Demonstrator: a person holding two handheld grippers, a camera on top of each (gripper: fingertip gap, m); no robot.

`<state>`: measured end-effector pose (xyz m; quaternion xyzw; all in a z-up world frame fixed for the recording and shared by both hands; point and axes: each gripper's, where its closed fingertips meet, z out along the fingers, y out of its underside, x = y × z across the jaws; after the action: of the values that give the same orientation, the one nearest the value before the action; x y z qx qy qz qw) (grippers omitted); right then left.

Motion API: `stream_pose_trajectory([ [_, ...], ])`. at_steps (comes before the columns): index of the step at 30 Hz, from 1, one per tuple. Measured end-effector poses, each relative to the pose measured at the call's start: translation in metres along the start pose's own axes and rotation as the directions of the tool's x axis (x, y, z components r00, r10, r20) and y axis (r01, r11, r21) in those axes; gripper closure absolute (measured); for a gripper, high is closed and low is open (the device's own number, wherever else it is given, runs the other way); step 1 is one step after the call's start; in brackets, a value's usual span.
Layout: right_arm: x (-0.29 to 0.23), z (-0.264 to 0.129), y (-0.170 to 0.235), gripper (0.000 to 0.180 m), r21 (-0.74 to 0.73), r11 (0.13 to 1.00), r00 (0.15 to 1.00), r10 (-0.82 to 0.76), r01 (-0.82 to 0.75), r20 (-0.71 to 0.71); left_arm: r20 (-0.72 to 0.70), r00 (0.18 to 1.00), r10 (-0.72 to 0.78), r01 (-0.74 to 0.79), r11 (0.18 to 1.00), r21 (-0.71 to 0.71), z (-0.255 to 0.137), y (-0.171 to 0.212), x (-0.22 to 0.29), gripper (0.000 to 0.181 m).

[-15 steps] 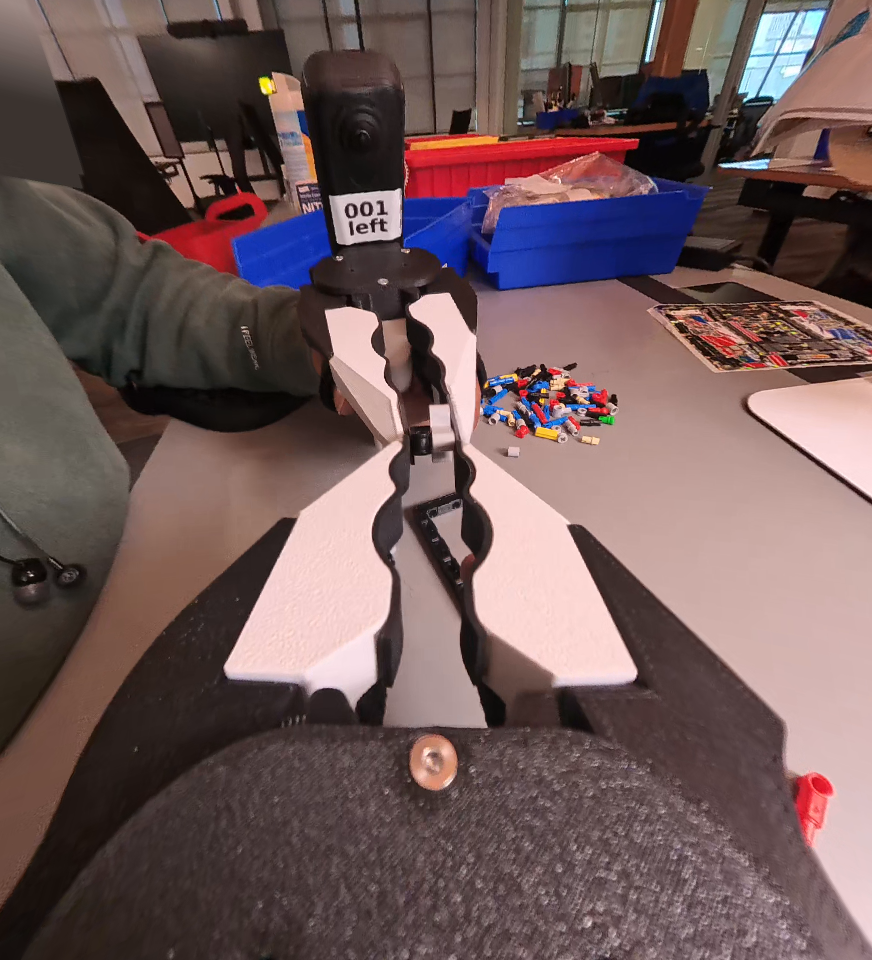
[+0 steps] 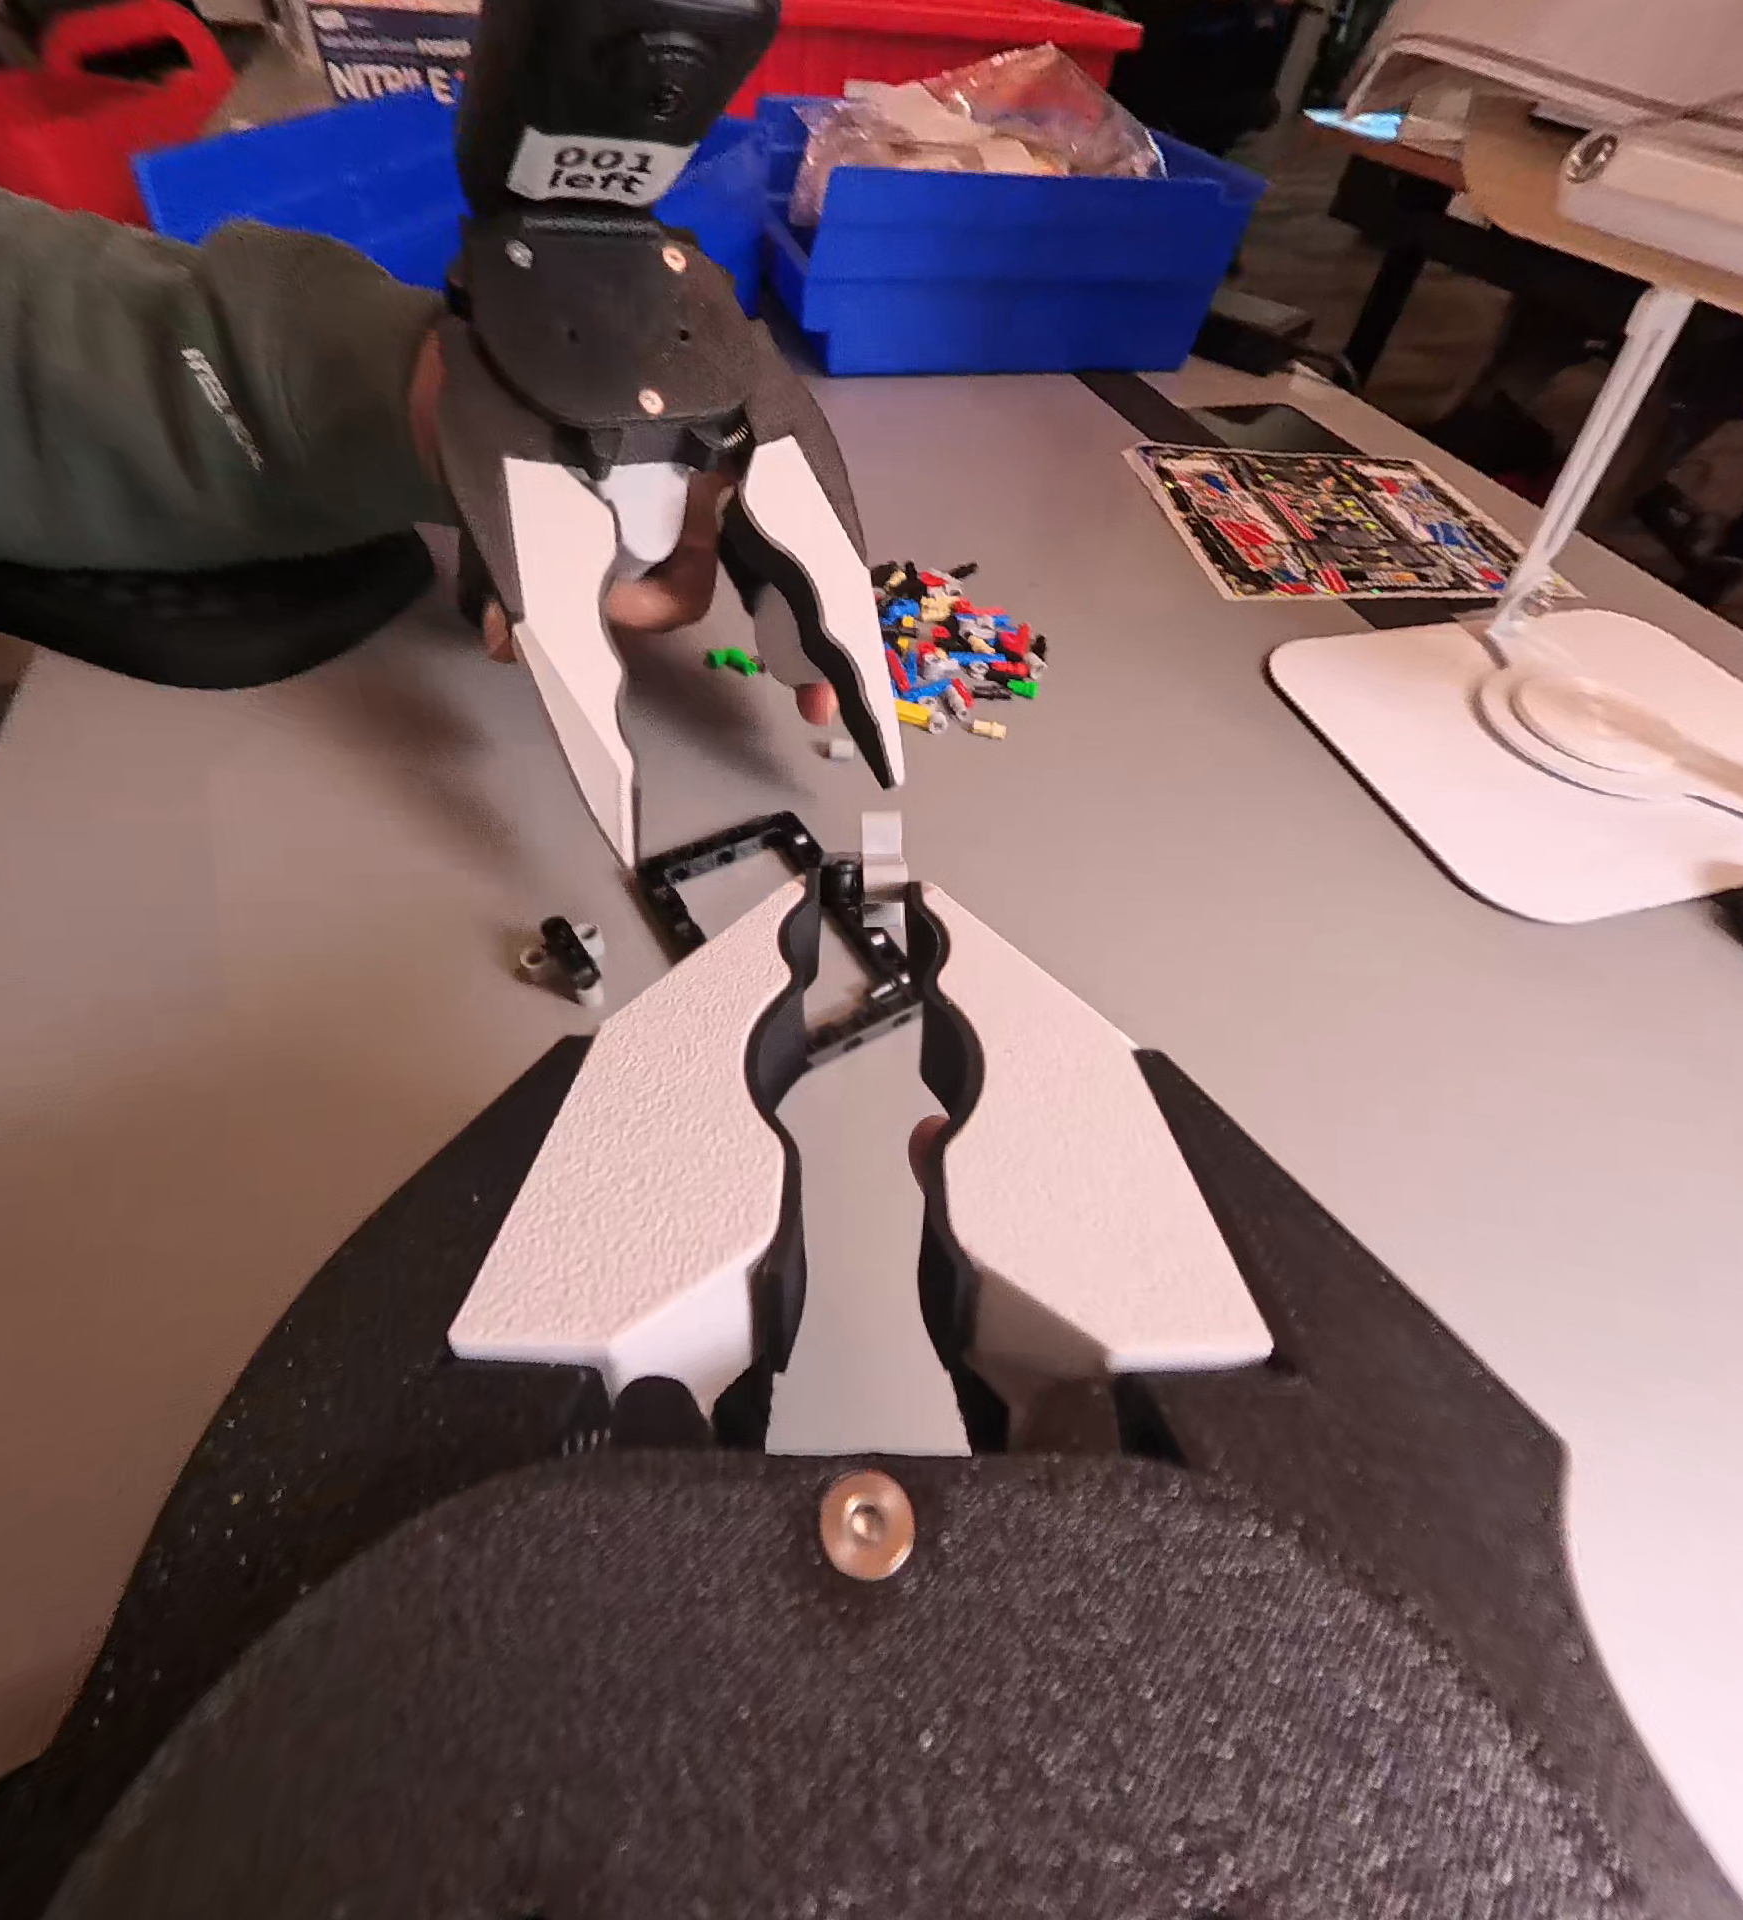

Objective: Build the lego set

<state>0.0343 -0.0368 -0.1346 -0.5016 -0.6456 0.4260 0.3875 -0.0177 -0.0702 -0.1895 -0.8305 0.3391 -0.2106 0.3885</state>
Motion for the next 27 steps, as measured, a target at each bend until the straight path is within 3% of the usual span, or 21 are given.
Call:
stream_pose_trajectory([
  [6, 0.0, 0.001, 0.01, 0.166, -0.039, 0.999, 0.999, -0.028, 0.027, -0.017, -0.024, 1.0, 0.015, -0.018, 0.993, -0.117, 0.011, 0.024, 0.002, 0.106],
  [12, 0.002, -0.001, 0.013, 0.166, -0.039, 0.999, 1.0, -0.017, 0.017, -0.019, -0.001, 0.997, 0.078, -0.077, 0.986, -0.151, 0.013, 0.025, -0.001, 0.121],
  [19, 0.011, -0.007, 0.02, 0.166, -0.077, 0.997, 0.999, -0.016, 0.013, -0.03, -0.031, 0.991, 0.133, -0.136, 0.979, -0.15, 0.016, 0.023, 0.0, 0.122],
  [27, -0.002, -0.011, 0.024, 0.166, -0.212, 0.97, 0.987, -0.092, 0.119, 0.133, -0.057, 0.986, 0.155, -0.162, 0.975, -0.149, 0.021, 0.019, 0.006, 0.122],
])
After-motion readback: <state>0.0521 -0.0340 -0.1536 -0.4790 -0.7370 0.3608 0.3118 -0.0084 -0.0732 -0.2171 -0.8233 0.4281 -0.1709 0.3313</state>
